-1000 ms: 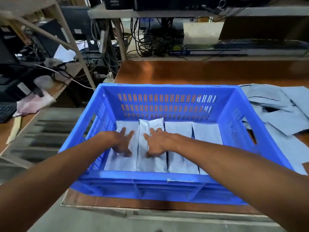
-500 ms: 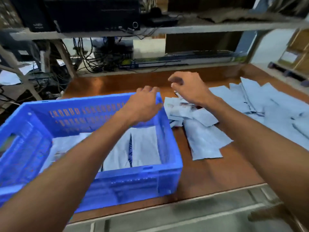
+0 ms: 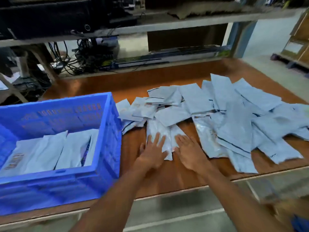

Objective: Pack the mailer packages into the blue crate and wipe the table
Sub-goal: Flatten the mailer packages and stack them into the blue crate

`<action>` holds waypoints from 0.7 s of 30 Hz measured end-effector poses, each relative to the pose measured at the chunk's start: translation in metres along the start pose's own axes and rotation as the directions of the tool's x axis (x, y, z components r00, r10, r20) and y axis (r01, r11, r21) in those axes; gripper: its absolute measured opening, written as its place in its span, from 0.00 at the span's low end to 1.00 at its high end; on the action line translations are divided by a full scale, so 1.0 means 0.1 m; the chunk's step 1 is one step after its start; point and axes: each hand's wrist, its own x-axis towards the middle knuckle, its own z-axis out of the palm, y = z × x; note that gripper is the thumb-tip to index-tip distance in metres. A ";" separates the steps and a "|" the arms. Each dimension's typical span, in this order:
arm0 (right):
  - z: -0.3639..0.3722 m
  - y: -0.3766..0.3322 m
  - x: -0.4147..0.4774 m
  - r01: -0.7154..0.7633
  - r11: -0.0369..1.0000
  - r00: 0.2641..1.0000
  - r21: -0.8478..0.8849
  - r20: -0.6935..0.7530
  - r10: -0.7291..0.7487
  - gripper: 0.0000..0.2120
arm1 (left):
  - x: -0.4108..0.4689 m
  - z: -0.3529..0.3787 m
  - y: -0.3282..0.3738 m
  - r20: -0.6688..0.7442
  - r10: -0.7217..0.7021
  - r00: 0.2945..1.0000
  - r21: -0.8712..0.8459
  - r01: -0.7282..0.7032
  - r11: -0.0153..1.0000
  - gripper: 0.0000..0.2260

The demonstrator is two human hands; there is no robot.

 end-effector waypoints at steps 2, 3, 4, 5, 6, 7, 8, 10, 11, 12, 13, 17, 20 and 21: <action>0.00 0.01 -0.10 -0.007 1.000 0.998 0.011 -0.059 0.008 0.38 | -0.09 0.13 -0.07 -0.067 0.022 0.998 -0.009 -0.023 1.000 0.29; -0.03 -0.01 -0.18 -0.015 1.000 0.997 0.008 -0.070 0.016 0.36 | -0.16 0.18 -0.10 -0.093 0.037 0.995 -0.005 -0.037 0.999 0.29; -0.05 -0.04 -0.30 -0.025 1.000 0.996 0.001 -0.084 0.025 0.33 | -0.25 0.22 -0.14 -0.116 0.052 0.992 0.009 -0.051 0.999 0.29; -0.05 -0.07 -0.42 -0.030 1.000 0.994 -0.009 -0.103 0.029 0.29 | -0.35 0.27 -0.19 -0.138 0.062 0.989 0.022 -0.059 0.998 0.29; -0.06 -0.09 -0.55 -0.030 0.999 0.992 -0.016 -0.123 0.027 0.26 | -0.47 0.31 -0.23 -0.160 0.061 0.985 0.018 -0.059 0.998 0.28; -0.09 -0.11 -0.68 -0.031 0.999 0.990 -0.019 -0.139 0.028 0.23 | -0.59 0.35 -0.26 -0.184 0.048 0.982 -0.002 -0.049 0.999 0.27; -0.14 -0.13 -0.80 -0.030 0.999 0.986 -0.014 -0.166 0.027 0.20 | -0.72 0.37 -0.27 -0.220 0.026 0.975 -0.026 -0.032 0.999 0.26; -0.20 -0.12 -0.85 -0.021 0.999 0.975 0.030 -0.219 0.027 0.17 | -0.85 0.37 -0.26 -0.301 -0.051 0.952 -0.077 0.029 0.997 0.24; -0.22 -0.12 -0.79 -0.019 0.997 0.972 0.072 -0.234 0.036 0.17 | -0.85 0.34 -0.24 -0.336 -0.093 0.937 -0.105 0.061 0.993 0.25; -0.23 -0.12 -0.69 -0.019 0.993 0.965 0.114 -0.258 0.048 0.18 | -0.80 0.31 -0.23 -0.361 -0.120 0.925 -0.119 0.082 0.990 0.27; -0.22 -0.13 -0.56 -0.021 0.990 0.960 0.141 -0.274 0.059 0.20 | -0.73 0.29 -0.23 -0.373 -0.129 0.919 -0.123 0.089 0.988 0.30; -0.05 -0.28 -0.26 -0.024 0.996 0.999 0.086 -0.040 0.027 0.32 | -0.49 0.35 -0.24 -0.288 -0.080 0.954 -0.063 0.064 0.996 0.33; 0.10 -0.36 -0.45 -0.028 0.999 1.000 0.031 -0.008 0.028 0.32 | -0.52 0.51 -0.24 -0.329 -0.104 0.939 -0.035 0.098 0.995 0.31; 0.11 -0.36 -0.54 -0.030 0.999 0.999 0.035 -0.024 0.031 0.31 | -0.56 0.55 -0.23 -0.350 -0.119 0.929 -0.033 0.114 0.993 0.31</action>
